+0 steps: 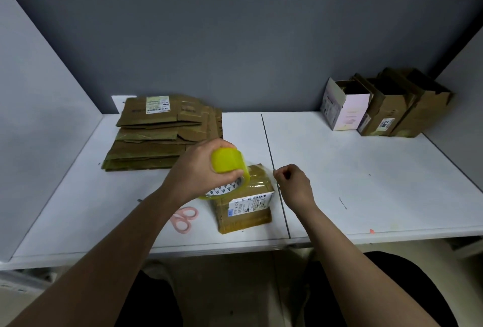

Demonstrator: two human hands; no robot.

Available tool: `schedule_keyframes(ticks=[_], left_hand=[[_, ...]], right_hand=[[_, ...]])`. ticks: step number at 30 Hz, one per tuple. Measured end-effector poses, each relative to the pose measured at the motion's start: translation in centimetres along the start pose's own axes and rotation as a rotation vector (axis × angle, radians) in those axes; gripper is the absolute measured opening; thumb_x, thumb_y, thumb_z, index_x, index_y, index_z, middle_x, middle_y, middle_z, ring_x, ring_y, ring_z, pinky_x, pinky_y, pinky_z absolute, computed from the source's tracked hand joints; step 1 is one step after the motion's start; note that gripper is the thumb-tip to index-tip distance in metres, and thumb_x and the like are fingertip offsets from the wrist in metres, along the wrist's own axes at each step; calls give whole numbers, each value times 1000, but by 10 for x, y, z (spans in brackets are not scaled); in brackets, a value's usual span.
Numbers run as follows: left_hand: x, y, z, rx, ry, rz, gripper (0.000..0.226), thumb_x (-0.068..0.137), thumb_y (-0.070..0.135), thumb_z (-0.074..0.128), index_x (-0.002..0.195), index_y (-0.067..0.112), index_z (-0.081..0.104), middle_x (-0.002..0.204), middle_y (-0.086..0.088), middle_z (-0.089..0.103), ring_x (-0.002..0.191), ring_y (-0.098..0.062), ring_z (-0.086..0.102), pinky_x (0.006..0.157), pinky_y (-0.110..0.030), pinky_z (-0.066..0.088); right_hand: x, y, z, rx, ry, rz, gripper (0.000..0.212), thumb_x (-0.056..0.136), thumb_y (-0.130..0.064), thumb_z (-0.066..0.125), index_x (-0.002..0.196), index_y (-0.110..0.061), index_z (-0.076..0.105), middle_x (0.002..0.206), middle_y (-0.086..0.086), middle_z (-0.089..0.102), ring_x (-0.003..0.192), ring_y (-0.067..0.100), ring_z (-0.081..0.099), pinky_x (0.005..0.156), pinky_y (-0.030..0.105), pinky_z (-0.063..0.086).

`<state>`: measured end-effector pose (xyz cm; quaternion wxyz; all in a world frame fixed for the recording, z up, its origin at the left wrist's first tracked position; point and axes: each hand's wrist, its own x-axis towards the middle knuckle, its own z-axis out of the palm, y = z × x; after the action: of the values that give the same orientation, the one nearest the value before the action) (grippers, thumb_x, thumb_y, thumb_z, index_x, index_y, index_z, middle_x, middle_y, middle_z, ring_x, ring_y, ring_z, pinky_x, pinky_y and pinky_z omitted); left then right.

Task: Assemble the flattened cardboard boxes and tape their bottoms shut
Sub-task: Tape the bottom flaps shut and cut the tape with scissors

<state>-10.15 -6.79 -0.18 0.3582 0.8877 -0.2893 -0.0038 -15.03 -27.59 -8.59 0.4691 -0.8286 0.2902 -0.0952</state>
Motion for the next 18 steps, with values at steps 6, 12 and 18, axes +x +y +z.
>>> schedule_keyframes(ticks=[6,12,18], left_hand=[[1,6,3,53,2,-16,56,70,48,77,119,29,58,112,11,57,93,-8,49,70,-24,40],[4,8,6,78,-9,-21,57,71,49,77,120,29,57,116,6,61,93,-9,49,70,-23,39],[3,10,7,93,-1,-17,57,71,49,77,120,28,57,116,6,60,92,-8,47,69,-23,37]], right_hand=[[1,3,7,-72,1,14,19,96,-29,51,100,-12,60,91,-4,62,85,18,56,69,28,38],[4,5,13,-25,-61,55,15,96,-27,53,93,-13,60,88,-2,62,83,18,57,71,29,41],[0,2,11,305,-202,224,17,96,-24,54,88,-9,59,86,10,65,78,21,59,66,29,48]])
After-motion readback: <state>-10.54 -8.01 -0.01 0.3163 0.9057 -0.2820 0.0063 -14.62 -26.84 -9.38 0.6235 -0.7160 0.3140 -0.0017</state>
